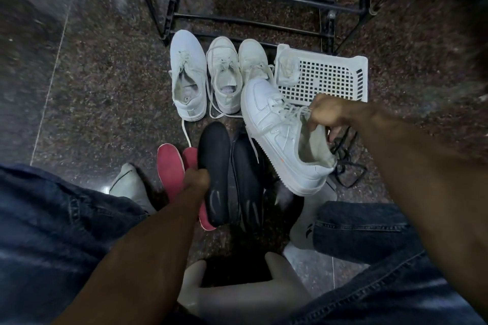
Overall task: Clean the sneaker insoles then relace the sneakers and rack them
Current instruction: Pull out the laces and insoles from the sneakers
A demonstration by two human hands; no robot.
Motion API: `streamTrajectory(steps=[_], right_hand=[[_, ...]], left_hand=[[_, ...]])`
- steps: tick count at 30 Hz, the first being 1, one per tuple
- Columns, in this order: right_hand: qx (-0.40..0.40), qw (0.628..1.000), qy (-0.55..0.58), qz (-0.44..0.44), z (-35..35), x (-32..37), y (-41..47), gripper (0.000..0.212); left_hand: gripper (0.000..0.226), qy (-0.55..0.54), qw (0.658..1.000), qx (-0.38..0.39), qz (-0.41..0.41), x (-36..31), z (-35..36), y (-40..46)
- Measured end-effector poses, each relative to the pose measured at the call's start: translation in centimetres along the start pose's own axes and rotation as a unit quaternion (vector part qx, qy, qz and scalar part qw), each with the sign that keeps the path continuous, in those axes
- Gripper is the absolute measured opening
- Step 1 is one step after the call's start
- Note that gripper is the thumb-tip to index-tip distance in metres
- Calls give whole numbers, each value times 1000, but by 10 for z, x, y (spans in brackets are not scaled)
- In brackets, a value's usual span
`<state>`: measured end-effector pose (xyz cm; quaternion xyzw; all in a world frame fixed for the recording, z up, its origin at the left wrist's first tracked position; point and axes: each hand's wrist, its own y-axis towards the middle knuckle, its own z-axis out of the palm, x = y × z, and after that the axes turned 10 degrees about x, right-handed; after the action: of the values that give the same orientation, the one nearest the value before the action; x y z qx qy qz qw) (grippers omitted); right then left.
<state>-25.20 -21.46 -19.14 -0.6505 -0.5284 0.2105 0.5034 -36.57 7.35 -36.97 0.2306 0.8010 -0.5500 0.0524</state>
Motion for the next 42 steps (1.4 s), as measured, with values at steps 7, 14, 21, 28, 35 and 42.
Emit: streamTrajectory(steps=[7, 14, 21, 28, 35, 42], right_hand=[[-5, 1000, -19, -13, 2, 8, -1, 19], [-12, 999, -32, -27, 6, 5, 6, 18], [-110, 987, -1, -116, 13, 47, 6, 18], [-263, 946, 5, -192, 21, 139, 11, 27], [-252, 928, 34, -273, 14, 212, 7, 34], [-211, 930, 142, -264, 10, 207, 28, 42]], left_hand=[[35, 74, 996, 55, -12, 10, 10, 5], [33, 92, 992, 87, 7, -9, 16, -23], [29, -206, 961, 47, 179, -67, -27, -54], [51, -104, 900, 106, 409, -148, -92, -76], [63, 178, 925, -156, 297, -178, -152, -76], [34, -14, 948, -274, 160, -184, -223, -56]])
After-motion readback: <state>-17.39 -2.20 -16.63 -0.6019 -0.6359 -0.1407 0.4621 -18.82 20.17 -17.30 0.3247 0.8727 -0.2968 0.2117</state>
